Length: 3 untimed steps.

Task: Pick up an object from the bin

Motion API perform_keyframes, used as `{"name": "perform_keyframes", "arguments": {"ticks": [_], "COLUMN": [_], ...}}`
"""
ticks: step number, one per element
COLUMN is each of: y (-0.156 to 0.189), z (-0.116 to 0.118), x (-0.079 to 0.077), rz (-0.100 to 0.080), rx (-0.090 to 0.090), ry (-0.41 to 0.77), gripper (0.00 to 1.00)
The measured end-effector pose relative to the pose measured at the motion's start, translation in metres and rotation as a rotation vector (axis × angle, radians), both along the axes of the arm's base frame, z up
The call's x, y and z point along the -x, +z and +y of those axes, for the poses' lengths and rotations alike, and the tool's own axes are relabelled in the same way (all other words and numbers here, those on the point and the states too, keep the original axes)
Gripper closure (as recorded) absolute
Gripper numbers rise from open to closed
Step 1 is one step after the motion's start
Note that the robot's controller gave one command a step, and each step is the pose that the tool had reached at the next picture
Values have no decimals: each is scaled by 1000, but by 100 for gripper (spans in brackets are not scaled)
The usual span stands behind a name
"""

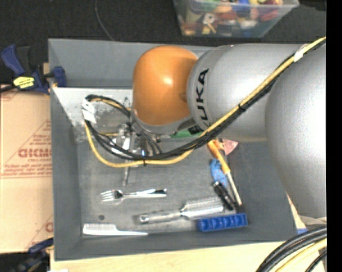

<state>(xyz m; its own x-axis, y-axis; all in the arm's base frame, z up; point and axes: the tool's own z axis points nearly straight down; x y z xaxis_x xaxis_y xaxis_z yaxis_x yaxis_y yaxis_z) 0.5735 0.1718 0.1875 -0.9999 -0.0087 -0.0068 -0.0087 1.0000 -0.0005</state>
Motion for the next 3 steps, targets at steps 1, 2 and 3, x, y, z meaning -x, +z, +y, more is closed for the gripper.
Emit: {"name": "perform_keyframes", "arguments": {"ticks": [1, 2, 3], "y": [-13, -82, -115], "z": [0, -25, -37], "x": [-16, 1, 13], "rz": [6, 0, -4], "rx": [-3, -1, -7], "ry": [-239, 40, -185], "gripper": [0, 0, 100]}}
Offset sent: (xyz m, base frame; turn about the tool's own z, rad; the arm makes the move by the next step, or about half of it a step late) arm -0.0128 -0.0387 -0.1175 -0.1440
